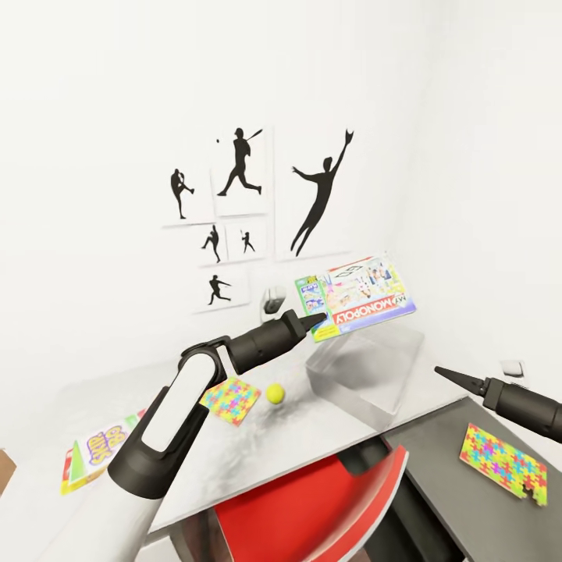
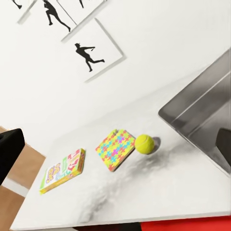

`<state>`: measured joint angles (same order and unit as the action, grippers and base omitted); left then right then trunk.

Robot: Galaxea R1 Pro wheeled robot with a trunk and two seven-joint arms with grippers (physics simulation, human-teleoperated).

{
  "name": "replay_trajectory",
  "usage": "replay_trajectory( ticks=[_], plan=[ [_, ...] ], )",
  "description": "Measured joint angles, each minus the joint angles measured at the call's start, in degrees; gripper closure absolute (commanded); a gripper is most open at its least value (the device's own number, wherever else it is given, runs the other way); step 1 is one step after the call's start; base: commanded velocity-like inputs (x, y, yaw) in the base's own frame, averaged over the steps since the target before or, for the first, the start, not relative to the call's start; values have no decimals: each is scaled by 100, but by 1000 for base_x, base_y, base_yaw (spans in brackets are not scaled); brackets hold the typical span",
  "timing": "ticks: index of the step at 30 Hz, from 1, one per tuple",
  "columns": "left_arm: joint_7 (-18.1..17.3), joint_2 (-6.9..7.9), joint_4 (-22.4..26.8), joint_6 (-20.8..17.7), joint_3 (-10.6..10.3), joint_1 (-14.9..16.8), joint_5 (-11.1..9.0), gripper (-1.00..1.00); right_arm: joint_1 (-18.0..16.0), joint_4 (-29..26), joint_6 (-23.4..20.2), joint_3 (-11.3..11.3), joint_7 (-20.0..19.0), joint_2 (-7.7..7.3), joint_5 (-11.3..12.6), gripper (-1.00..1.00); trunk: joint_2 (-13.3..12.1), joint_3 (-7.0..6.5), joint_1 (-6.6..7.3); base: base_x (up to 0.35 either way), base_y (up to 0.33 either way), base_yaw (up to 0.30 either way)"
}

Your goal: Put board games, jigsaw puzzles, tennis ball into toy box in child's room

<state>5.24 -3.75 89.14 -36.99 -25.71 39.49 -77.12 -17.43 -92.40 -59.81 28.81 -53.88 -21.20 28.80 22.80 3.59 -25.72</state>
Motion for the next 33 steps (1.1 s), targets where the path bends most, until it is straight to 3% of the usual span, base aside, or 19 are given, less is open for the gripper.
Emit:
replay_trajectory(
  ticks=[12, 33],
  plan=[
    [-5, 6, 8, -3, 2, 0, 22, 100, 1, -2, 0, -3, -1, -3, -2, -100, -2, 0, -1, 255, 0, -4],
    [-3, -1, 9, -1, 3, 0, 12, 100, 1, 0, 0, -3, -1, -17, -1, -100, -2, 0, -2, 17, 0, 68]
  ],
)
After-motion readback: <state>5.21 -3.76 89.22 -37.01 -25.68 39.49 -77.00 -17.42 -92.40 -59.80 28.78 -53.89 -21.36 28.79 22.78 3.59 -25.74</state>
